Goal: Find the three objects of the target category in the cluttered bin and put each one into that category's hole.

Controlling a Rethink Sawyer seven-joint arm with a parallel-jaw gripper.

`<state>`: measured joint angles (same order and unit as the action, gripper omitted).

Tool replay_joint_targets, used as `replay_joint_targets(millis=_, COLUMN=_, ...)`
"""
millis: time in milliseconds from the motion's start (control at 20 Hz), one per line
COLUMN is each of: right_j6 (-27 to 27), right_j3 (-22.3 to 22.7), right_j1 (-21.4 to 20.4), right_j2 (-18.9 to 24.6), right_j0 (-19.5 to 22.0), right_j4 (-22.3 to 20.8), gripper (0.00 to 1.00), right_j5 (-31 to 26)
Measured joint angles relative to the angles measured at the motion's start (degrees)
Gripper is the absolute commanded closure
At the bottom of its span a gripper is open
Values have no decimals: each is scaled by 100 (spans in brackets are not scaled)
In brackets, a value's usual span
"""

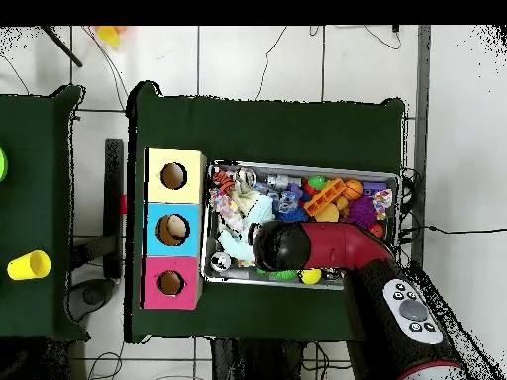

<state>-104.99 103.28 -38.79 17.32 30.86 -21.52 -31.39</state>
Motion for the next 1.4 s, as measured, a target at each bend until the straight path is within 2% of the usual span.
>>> replay_joint_targets(millis=400, right_j6=0, right_j3=0, right_j1=-26, right_j2=-1, right_j0=-88, right_j4=0, gripper=0, right_j5=-2)
replay_joint_targets(millis=700, right_j6=0, right_j3=-127, right_j1=-215, right_j2=8, right_j0=-323, right_j4=85, gripper=0, right_j5=-328)
replay_joint_targets(millis=950, right_j6=0, right_j3=-453, right_j1=-338, right_j2=25, right_j0=-558, right_j4=167, gripper=0, right_j5=-806)
replay_joint_targets(millis=1400, right_j6=0, right_j3=-983, right_j1=-188, right_j2=26, right_j0=-783, right_j4=169, gripper=0, right_j5=-837)
